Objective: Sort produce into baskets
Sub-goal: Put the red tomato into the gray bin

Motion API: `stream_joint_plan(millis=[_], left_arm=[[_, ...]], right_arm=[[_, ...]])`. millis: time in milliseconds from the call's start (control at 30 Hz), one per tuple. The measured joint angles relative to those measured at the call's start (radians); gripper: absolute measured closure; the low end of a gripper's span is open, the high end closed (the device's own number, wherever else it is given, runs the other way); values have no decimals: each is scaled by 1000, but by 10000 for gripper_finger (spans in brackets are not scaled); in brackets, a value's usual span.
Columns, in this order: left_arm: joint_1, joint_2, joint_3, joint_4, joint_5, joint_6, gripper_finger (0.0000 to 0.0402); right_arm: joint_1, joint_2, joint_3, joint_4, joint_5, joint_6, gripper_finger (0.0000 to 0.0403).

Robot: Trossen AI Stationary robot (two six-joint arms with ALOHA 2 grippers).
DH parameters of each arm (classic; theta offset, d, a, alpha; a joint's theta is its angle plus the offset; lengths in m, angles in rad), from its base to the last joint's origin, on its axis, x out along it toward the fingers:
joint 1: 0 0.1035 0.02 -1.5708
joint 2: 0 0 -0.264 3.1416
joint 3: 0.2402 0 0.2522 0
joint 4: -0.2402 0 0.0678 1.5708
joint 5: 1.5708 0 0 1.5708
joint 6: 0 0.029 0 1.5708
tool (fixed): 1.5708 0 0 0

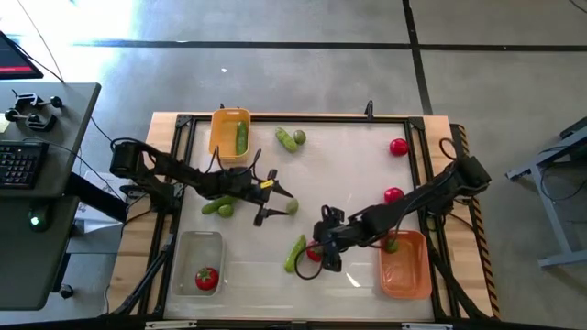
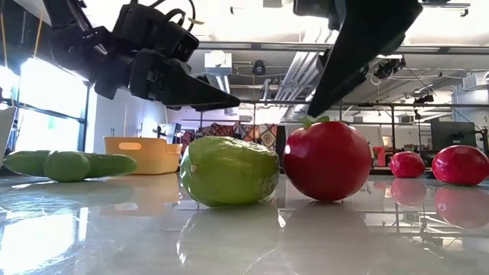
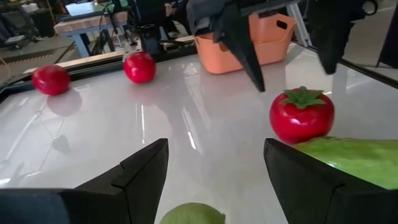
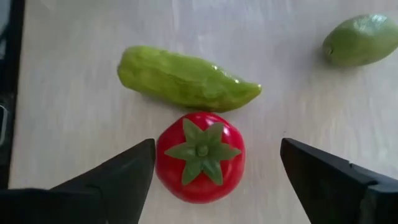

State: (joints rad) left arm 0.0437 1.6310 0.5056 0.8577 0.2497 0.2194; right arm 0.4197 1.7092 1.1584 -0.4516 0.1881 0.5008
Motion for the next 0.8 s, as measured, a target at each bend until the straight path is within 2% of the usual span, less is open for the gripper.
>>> stream_joint_plan(millis=[333, 567, 800], left_arm=[[-21, 0, 0, 2, -20, -9, 149], [-31, 0, 0, 0, -39, -25, 149], [-32, 0, 0, -7, -45, -35, 149]], right_arm=[[5, 14, 0, 29, -12, 17, 64], [26, 96, -1, 67, -13, -31, 64], [28, 123, -1, 74, -30, -8, 68]])
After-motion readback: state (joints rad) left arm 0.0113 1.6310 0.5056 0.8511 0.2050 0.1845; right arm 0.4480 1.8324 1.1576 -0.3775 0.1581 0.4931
